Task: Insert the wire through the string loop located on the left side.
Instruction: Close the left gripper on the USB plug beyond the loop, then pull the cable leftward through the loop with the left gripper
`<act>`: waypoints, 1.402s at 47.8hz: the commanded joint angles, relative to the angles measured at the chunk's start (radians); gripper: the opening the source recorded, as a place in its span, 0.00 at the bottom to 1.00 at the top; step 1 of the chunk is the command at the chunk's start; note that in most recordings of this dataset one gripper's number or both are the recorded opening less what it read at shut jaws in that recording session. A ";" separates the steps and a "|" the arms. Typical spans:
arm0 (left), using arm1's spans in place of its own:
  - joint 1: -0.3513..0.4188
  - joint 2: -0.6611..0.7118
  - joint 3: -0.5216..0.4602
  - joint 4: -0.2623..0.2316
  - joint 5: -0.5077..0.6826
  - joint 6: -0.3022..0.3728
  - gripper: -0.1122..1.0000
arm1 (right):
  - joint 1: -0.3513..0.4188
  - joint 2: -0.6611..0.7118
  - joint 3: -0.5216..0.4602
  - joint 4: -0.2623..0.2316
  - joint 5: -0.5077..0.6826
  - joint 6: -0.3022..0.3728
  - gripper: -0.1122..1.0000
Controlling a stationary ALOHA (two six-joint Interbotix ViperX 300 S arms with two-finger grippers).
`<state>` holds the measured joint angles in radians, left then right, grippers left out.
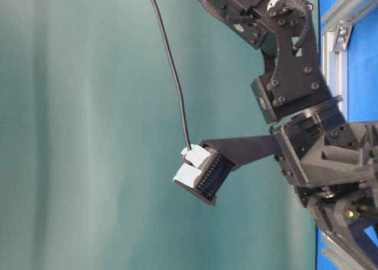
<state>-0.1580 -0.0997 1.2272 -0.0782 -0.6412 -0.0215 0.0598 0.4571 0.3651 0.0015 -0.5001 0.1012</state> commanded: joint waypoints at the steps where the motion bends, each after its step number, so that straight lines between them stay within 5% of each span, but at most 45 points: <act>1: 0.000 -0.009 -0.014 0.000 -0.003 0.000 0.17 | 0.005 -0.021 -0.012 -0.003 -0.005 -0.002 0.11; 24: 0.000 -0.012 -0.008 0.000 -0.002 0.000 0.17 | 0.009 -0.021 -0.011 -0.002 -0.005 0.000 0.12; 29: 0.000 -0.014 -0.008 0.000 -0.002 0.000 0.17 | 0.009 -0.021 -0.011 0.002 -0.003 0.005 0.30; 41: 0.000 -0.031 0.006 0.000 0.005 -0.002 0.17 | 0.011 -0.029 0.009 0.005 -0.005 0.005 0.92; 51: 0.000 -0.103 0.040 0.000 0.077 -0.012 0.17 | 0.011 -0.037 0.032 0.009 -0.005 0.005 0.88; 67: -0.006 -0.356 0.041 0.000 0.451 -0.121 0.17 | 0.011 -0.037 0.035 0.009 -0.006 0.005 0.88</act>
<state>-0.1580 -0.3912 1.2793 -0.0782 -0.2592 -0.1273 0.0675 0.4571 0.4065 0.0077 -0.4985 0.1043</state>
